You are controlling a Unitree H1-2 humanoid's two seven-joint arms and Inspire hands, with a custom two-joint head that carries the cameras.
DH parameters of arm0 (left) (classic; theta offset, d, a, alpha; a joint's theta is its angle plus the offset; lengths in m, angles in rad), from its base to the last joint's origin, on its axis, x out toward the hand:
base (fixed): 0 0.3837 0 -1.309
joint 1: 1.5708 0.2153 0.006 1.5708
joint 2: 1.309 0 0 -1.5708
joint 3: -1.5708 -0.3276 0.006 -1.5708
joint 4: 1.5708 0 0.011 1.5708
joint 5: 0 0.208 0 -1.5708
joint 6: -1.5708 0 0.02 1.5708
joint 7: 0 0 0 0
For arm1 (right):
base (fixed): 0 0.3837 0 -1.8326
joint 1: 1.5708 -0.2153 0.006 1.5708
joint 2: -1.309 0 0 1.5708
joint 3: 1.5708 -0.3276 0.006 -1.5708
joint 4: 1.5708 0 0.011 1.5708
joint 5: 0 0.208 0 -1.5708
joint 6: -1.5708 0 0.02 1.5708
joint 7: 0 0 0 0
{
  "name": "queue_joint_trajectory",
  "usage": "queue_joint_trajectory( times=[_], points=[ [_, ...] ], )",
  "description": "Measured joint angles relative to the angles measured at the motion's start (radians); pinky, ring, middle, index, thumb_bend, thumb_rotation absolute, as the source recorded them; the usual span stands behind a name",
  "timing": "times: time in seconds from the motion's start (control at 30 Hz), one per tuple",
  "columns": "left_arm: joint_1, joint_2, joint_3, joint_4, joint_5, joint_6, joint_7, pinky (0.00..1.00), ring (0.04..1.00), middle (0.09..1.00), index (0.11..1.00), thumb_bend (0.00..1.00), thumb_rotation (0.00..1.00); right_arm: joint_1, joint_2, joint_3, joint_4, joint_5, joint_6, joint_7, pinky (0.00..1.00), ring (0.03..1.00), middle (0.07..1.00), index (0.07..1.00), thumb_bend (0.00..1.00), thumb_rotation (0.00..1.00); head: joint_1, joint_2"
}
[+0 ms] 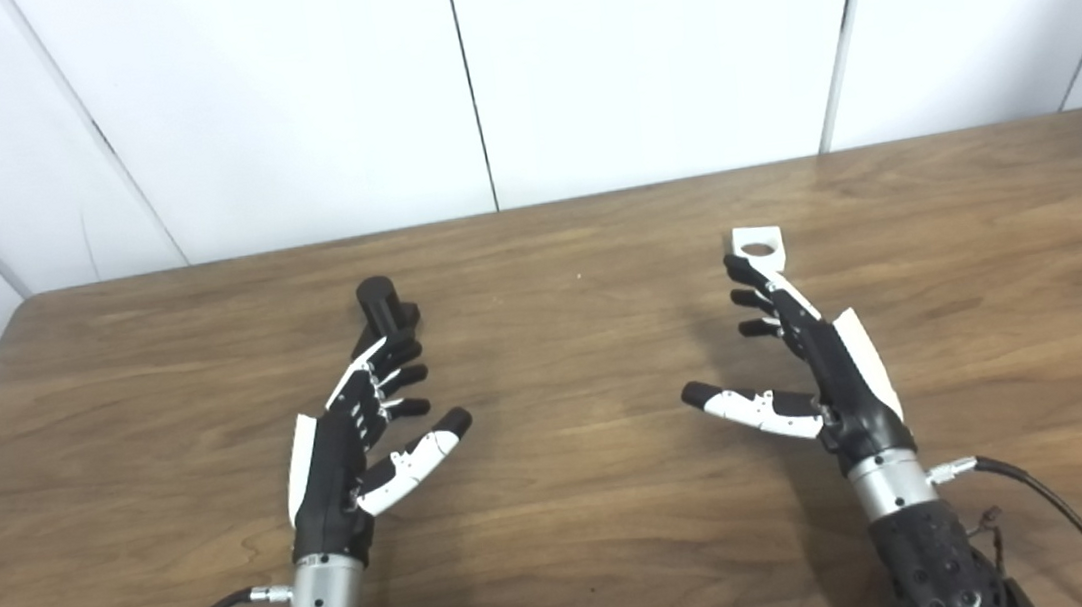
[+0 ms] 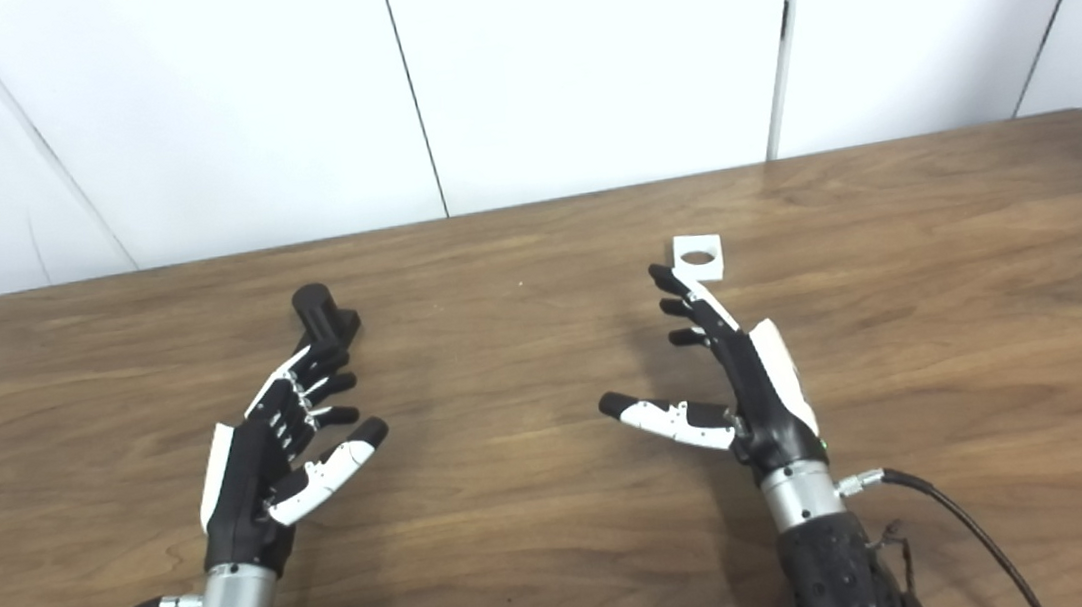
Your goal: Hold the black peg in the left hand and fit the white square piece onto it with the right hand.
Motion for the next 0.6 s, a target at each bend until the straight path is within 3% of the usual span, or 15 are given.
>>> queue_joint_trajectory(
  times=[0.5, 0.6],
  points=[
    [0.000, 0.000, 0.000, -0.001, -0.003, 0.000, -0.001, 0.64, 0.757, 0.815, 0.797, 0.77, 0.28, 0.000, 0.000, 0.000, -0.005, -0.002, 0.000, 0.000, 0.74, 0.846, 0.895, 0.886, 0.79, 0.31, -0.002, 0.005],
    [0.000, -0.001, 0.000, -0.001, -0.003, 0.000, -0.001, 0.64, 0.756, 0.813, 0.794, 0.77, 0.28, 0.000, 0.000, -0.001, -0.006, 0.001, 0.000, 0.001, 0.74, 0.848, 0.896, 0.885, 0.79, 0.31, 0.041, -0.003]
  ],
)
